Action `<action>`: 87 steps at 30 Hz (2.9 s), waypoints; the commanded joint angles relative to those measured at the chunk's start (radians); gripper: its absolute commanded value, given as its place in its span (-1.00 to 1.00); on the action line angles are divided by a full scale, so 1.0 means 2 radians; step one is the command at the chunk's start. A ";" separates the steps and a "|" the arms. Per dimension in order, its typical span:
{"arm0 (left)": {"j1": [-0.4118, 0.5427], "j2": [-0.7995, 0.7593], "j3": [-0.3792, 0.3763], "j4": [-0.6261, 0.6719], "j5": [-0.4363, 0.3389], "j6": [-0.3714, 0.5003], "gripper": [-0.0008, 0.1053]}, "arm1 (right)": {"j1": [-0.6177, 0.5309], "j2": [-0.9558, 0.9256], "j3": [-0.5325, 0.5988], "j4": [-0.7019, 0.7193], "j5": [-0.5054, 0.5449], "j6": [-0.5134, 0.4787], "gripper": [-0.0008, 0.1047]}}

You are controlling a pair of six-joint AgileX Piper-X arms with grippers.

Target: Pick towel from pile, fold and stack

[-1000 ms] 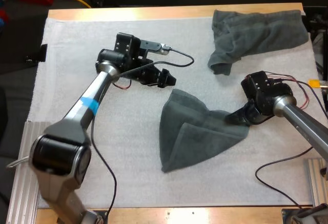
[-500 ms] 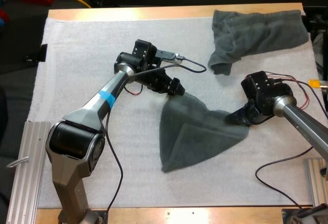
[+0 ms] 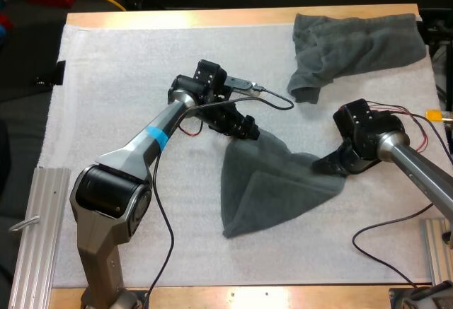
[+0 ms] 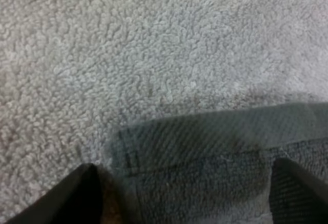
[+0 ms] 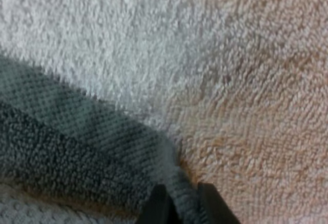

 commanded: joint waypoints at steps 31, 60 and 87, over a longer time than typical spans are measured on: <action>-0.016 -0.024 -0.066 0.097 -0.069 0.017 -0.98 | 0.000 -0.010 -0.007 0.003 -0.019 -0.010 -0.96; 0.025 -0.280 -0.083 0.130 -0.099 0.039 -0.98 | 0.000 -0.188 -0.046 -0.111 -0.010 -0.045 -0.96; -0.071 -0.407 -0.004 0.261 -0.179 -0.010 -0.98 | 0.087 -0.329 -0.046 0.075 0.015 -0.051 -0.96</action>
